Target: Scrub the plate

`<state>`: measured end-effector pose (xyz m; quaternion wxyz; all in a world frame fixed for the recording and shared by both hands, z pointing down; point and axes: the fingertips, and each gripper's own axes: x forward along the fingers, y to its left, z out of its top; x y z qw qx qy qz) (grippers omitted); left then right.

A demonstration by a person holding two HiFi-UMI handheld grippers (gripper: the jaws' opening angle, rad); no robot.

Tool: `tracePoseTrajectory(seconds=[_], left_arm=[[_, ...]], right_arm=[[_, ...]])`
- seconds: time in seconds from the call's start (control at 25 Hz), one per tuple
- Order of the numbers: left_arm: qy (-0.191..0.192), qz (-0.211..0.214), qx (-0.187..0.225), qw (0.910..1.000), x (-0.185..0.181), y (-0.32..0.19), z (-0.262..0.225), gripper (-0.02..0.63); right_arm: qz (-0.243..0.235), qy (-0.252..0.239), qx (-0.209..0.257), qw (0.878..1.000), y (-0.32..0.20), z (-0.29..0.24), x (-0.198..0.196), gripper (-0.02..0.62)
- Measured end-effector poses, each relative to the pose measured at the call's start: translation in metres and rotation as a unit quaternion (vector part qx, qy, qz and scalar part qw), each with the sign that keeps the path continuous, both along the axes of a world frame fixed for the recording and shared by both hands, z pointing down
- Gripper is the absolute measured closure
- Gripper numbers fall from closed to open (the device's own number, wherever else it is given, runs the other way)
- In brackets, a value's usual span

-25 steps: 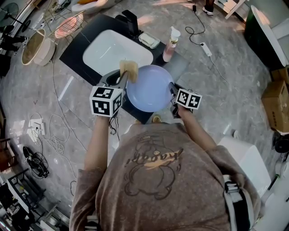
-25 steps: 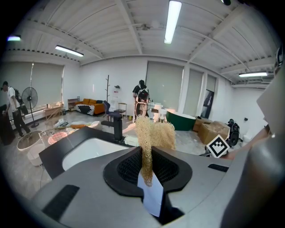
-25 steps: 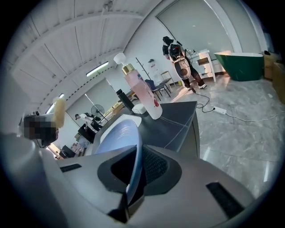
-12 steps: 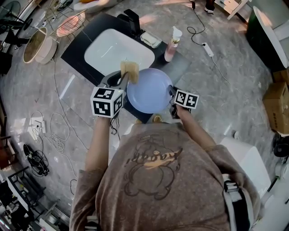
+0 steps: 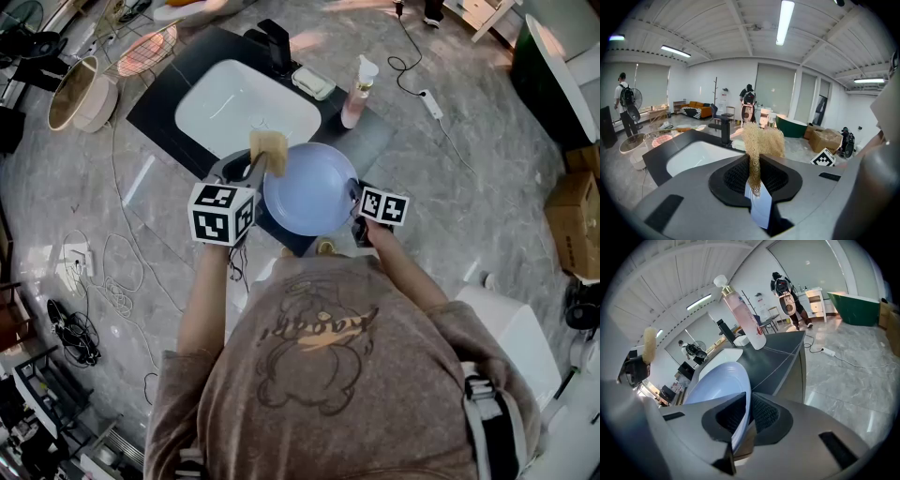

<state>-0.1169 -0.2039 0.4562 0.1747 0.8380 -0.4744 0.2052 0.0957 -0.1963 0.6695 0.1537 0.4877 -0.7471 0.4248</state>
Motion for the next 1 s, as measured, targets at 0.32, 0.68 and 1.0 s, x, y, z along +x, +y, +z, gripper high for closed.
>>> tracePoseTrajectory(seconds=[0.32,0.68,1.0], left_arm=[[0.009,-0.002,0.008,0.9999,-0.002,-0.001,-0.006,0.543],[0.037,-0.034,0.027,0.9984,-0.010,0.010,-0.011,0.543],[0.078,-0.078,0.058,0.9922,-0.019,0.029,-0.010,0.543]], right_arm=[[-0.015,0.010,0.059,0.998,-0.019,-0.045,0.002,0.480],[-0.095,-0.035,0.221,0.970,-0.025,-0.178,-0.020,0.502],[-0.117,0.009,0.325,0.939,0.004,-0.237,-0.025,0.517]])
